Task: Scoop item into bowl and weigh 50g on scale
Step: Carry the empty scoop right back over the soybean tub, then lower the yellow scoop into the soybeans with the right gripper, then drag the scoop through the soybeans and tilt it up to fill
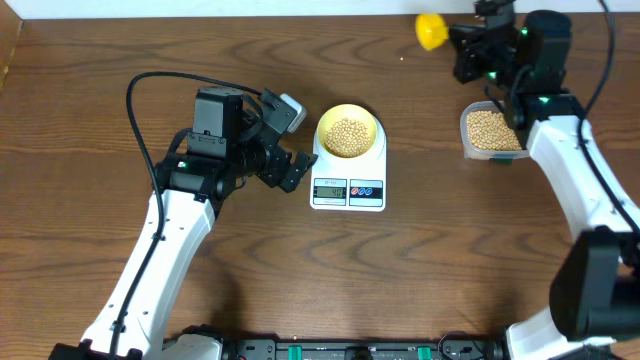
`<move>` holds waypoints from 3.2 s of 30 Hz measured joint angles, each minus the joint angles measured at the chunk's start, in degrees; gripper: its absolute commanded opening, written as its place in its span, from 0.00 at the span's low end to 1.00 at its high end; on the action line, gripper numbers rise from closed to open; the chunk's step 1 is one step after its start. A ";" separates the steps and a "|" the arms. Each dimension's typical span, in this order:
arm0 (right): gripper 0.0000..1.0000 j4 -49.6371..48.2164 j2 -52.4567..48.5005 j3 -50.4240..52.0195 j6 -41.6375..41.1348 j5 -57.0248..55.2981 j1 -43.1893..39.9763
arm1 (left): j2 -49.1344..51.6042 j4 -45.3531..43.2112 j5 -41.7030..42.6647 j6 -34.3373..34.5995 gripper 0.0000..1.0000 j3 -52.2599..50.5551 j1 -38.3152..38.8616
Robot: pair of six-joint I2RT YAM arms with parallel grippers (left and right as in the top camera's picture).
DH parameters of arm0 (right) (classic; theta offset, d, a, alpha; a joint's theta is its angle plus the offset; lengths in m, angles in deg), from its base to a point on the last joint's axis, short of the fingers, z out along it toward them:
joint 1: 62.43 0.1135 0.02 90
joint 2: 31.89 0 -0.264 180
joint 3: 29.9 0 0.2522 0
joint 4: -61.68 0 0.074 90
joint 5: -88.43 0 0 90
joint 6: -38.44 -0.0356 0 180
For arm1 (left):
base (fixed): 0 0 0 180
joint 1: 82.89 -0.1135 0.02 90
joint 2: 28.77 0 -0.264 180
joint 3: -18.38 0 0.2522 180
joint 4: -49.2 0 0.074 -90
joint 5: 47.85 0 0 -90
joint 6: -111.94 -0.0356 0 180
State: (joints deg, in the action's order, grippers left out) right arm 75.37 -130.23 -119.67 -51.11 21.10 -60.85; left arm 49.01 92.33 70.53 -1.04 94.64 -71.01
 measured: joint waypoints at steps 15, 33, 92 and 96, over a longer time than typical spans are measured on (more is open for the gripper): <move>0.01 20.87 9.18 0.00 2.16 -22.67 -4.63 | 0.02 0.00 0.00 0.00 0.98 0.00 0.02; 0.02 29.57 9.18 0.02 2.32 -27.67 -6.40 | 0.00 0.00 0.00 0.00 0.98 0.00 0.00; 0.01 39.89 2.47 0.02 2.36 -8.11 -8.98 | 0.00 0.00 0.00 0.00 0.98 0.00 0.02; 0.01 39.89 2.45 0.02 2.51 -5.18 -11.28 | 0.00 0.00 0.00 0.00 0.98 0.00 0.00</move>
State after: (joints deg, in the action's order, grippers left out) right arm 115.26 -127.79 -119.65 -48.60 15.92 -72.13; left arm 49.01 92.33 70.53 -1.04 94.64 -71.01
